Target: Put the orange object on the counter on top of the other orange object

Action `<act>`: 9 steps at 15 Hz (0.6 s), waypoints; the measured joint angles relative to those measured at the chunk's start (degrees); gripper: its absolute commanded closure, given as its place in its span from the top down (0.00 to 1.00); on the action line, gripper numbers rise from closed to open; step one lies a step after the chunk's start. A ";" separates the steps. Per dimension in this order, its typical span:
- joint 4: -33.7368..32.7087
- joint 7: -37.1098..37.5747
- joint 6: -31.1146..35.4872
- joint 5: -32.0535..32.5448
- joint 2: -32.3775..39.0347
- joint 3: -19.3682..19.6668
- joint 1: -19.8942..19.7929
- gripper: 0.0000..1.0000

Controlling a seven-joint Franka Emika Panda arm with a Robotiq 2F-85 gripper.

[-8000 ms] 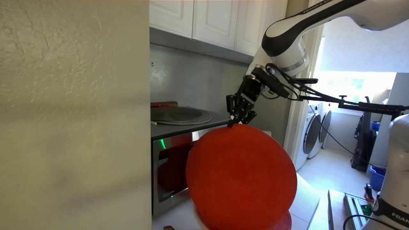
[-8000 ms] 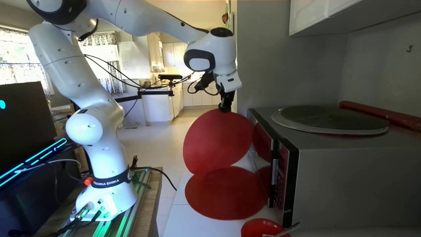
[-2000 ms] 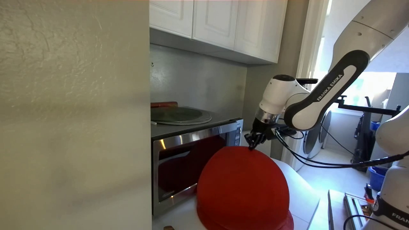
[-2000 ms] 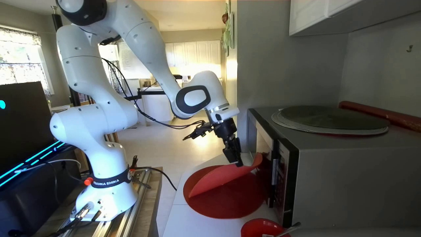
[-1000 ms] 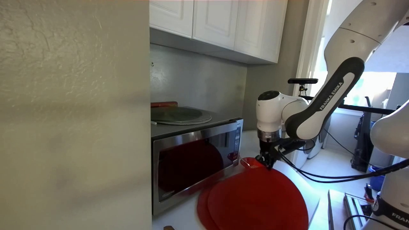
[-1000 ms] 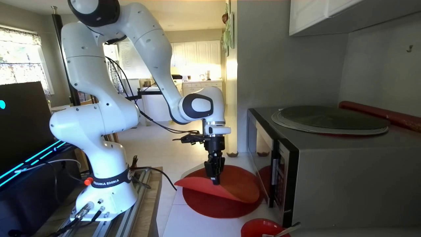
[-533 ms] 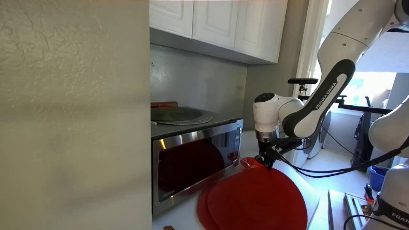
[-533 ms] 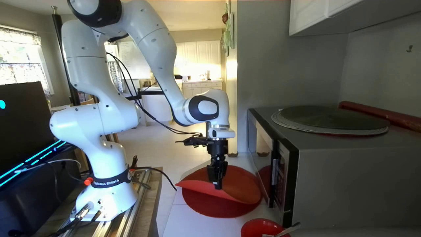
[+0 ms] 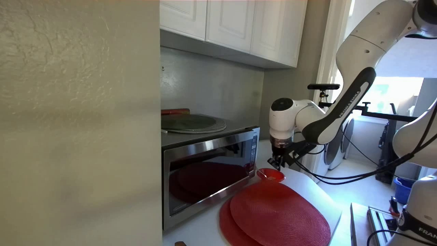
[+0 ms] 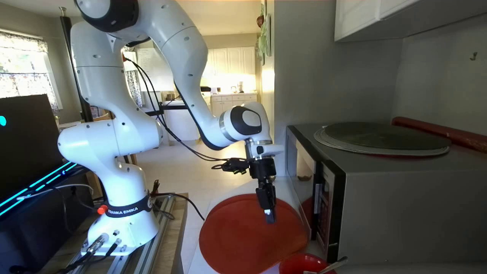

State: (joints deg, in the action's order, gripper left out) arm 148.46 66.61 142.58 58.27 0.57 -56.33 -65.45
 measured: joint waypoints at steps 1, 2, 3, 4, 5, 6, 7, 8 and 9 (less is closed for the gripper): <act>-0.19 0.00 -0.55 0.33 0.62 -0.01 0.06 0.67; -0.35 -0.06 -1.19 0.36 1.13 -0.05 0.21 0.75; -0.51 -0.49 -1.35 -0.06 1.40 2.25 2.76 0.81; -0.77 -1.24 -1.35 -1.09 1.44 6.18 7.26 0.89; -1.29 -2.38 -1.40 -2.92 1.38 9.75 11.82 0.95; -2.11 -3.83 -1.52 -5.28 1.12 13.04 16.55 0.99; -3.17 -5.21 -1.88 -7.14 0.40 15.94 21.05 1.00; -4.49 -6.83 -2.50 -8.07 -0.92 18.84 25.68 1.00; -5.97 -8.31 -3.68 -8.19 -2.73 21.82 30.34 1.00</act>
State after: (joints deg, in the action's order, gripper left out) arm 142.49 58.30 138.90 50.08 -2.17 -34.51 -35.12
